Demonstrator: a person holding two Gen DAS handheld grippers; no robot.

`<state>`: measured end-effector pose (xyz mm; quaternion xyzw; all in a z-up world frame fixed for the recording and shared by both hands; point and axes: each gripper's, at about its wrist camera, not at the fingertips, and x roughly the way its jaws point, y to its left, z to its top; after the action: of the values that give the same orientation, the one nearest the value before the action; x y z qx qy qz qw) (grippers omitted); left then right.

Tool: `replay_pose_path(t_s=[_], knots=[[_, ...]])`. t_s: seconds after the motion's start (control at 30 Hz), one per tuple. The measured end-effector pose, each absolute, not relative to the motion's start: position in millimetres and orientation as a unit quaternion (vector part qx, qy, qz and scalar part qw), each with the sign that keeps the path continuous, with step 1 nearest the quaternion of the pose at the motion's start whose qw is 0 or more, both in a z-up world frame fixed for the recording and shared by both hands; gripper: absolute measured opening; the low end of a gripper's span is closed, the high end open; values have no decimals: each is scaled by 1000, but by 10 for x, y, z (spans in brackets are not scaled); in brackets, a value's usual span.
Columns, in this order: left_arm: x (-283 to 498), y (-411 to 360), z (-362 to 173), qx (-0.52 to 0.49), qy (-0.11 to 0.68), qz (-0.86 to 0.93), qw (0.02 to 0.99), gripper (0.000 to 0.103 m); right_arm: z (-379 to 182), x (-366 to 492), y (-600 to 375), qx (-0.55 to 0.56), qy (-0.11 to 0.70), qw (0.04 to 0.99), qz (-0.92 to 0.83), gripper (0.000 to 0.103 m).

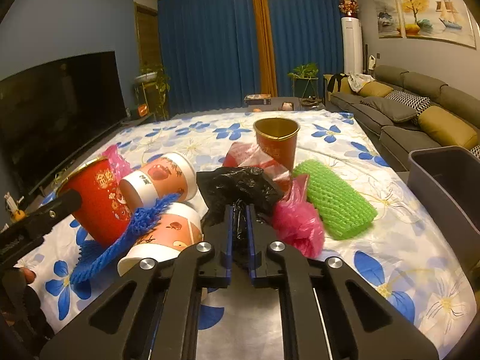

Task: Collect trash
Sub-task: 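Grasp the red paper cup with left tool while right tool grasps black bag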

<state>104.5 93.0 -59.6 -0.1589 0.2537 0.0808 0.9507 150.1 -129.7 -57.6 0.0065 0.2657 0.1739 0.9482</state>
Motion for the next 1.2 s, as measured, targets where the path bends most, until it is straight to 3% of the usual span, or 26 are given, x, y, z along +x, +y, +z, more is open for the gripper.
replay_pose_path(t_s=[0.5,0.73,1.2], knots=[[1142,912,-613,-174,259,67,948,87,-389,1157,-1626,38,233,957,171,8],[1276,898,-676,-176,277,52,943,60,-373,1114,-1655,40,229,957,175,8],[1026,748,-356,-158,221,33,962,53,-259,1003,-1863,58,211,961,171,8]])
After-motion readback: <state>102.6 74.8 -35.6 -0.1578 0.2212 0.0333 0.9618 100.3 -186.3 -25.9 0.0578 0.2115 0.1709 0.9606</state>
